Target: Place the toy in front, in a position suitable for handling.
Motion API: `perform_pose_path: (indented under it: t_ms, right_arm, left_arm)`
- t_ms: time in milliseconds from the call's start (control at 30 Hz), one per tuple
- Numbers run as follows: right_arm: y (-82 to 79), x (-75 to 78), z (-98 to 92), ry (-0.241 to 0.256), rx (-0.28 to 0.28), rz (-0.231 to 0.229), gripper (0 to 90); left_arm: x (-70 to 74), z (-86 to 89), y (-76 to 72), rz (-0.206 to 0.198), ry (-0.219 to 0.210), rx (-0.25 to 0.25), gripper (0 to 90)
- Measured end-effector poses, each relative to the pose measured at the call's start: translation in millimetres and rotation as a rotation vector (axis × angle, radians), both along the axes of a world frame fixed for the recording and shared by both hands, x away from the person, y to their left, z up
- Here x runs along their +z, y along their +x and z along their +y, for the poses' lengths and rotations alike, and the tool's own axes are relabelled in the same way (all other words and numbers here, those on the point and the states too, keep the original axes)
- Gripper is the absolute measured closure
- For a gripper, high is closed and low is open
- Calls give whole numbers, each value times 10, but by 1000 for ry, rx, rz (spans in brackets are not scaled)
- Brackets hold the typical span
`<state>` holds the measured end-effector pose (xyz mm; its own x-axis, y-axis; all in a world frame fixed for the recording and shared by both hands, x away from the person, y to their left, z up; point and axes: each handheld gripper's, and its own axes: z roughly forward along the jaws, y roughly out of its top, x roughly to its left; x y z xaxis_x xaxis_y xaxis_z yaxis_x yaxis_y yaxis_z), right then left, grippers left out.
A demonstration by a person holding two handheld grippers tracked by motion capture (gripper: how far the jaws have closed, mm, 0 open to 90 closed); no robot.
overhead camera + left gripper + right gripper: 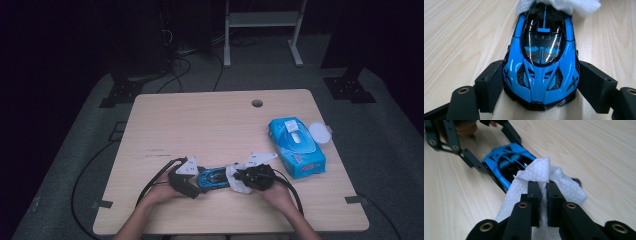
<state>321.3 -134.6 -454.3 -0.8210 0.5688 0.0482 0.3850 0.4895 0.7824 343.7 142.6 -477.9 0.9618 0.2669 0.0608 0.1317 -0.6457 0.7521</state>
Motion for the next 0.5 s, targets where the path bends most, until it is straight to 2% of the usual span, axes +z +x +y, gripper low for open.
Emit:
perform_pose_path:
  t_ms: [100,200,400,500]
  right_arm:
    - [-2,-4,136,5,29,-11,829]
    - [9,10,168,-1,37,-11,830]
    - [15,25,7,-53,3,-29,831]
    - [19,30,-43,-48,-9,-17,831]
  left_arm:
    - [-1,10,5,5,-2,-2,250]
    - [-3,12,4,4,-4,-3,251]
    - [-2,9,5,3,-4,-5,252]
    - [6,-10,6,1,5,-6,253]
